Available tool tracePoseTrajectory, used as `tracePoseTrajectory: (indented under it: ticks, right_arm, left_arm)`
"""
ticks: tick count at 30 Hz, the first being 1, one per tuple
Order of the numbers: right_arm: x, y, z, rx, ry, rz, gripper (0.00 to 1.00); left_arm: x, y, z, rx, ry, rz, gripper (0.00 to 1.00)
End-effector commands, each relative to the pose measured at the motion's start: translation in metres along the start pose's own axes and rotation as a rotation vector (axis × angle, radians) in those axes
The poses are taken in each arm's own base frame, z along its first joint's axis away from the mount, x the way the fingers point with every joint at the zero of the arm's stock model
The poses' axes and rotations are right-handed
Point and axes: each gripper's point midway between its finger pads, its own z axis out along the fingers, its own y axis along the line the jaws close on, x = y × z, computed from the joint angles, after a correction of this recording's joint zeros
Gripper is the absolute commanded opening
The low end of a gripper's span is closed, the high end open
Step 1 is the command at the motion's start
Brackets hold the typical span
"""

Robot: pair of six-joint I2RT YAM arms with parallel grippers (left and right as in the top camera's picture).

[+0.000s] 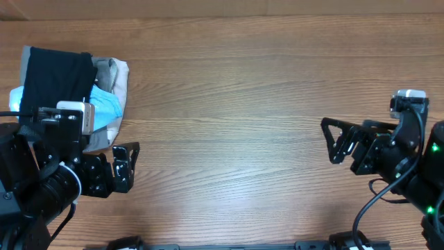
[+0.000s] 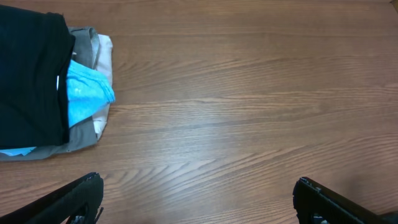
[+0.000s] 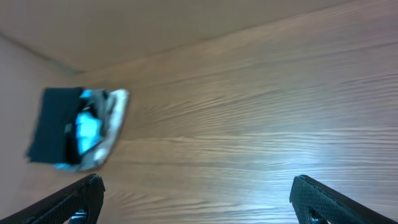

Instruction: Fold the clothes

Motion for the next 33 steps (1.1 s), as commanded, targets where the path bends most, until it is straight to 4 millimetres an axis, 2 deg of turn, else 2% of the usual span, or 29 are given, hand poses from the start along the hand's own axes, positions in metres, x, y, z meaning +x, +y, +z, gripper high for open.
tracePoseTrajectory:
  ticks: [1,5,8,12,16,20,26,33]
  right_arm:
    - [-0.01,-0.017,-0.005,0.108,-0.051,-0.113,1.0]
    - [-0.026,-0.015,-0.002,0.103,-0.152,-0.306,1.0]
    - [-0.025,-0.016,0.003,0.085,-0.252,-0.34,1.0]
    - [0.005,-0.033,0.028,0.073,-0.319,-0.344,1.0]
    - [0.056,-0.056,0.057,0.067,-0.293,-0.343,1.0]
    - [0.092,-0.072,0.069,0.067,-0.299,-0.344,1.0]
    - [0.132,-0.091,0.09,0.061,-0.325,-0.347,1.0]
    - [0.15,-0.1,0.119,0.022,-0.38,-0.357,1.0]
  left_arm:
    - [-0.002,-0.005,-0.002,0.02,-0.013,-0.002,1.0]
    - [-0.002,-0.005,-0.002,0.02,-0.013,-0.002,1.0]
    - [-0.002,-0.005,-0.002,0.02,-0.013,-0.002,1.0]
    - [-0.002,-0.005,-0.002,0.02,-0.013,-0.002,1.0]
    - [-0.002,-0.005,-0.002,0.021,-0.013,-0.002,1.0]
    - [-0.002,-0.005,-0.002,0.02,-0.013,-0.002,1.0]
    - [-0.002,-0.005,-0.002,0.02,-0.013,-0.002,1.0]
    - [-0.002,-0.005,-0.002,0.021,-0.013,-0.002,1.0]
